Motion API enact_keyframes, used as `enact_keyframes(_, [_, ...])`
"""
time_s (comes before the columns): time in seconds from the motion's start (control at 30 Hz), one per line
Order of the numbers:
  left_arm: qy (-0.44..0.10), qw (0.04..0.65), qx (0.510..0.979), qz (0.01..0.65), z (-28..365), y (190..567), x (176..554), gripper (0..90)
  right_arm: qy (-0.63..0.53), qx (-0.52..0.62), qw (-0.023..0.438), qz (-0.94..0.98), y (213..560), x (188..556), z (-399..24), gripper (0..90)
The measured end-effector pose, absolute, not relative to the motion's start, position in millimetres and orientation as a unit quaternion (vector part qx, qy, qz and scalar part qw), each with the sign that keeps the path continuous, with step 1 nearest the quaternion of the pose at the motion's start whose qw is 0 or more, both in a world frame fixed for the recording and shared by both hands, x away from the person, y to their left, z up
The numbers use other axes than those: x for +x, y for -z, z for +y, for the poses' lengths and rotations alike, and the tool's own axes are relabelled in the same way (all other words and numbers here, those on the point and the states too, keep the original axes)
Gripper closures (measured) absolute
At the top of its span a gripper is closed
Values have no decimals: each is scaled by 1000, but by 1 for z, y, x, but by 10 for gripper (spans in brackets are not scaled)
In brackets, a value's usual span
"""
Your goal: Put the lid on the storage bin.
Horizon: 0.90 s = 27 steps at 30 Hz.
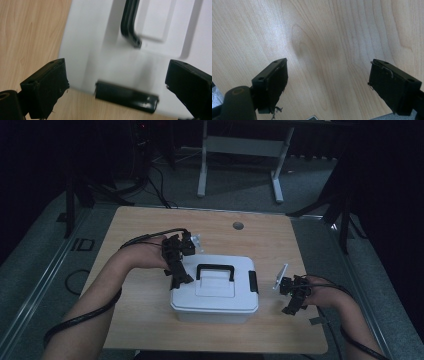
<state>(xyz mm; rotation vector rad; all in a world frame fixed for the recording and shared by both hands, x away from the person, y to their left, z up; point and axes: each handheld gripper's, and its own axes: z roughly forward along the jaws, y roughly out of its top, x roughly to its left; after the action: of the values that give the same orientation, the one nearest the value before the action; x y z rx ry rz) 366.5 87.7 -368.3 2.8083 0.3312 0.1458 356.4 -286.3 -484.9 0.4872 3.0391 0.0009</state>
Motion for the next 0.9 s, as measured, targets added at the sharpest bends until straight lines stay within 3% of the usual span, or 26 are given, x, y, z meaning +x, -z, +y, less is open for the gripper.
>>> enact_keyframes(0.9, [-35,147,969,195,183,394,350,37,-4,163,35,986,489,358,-285,151])
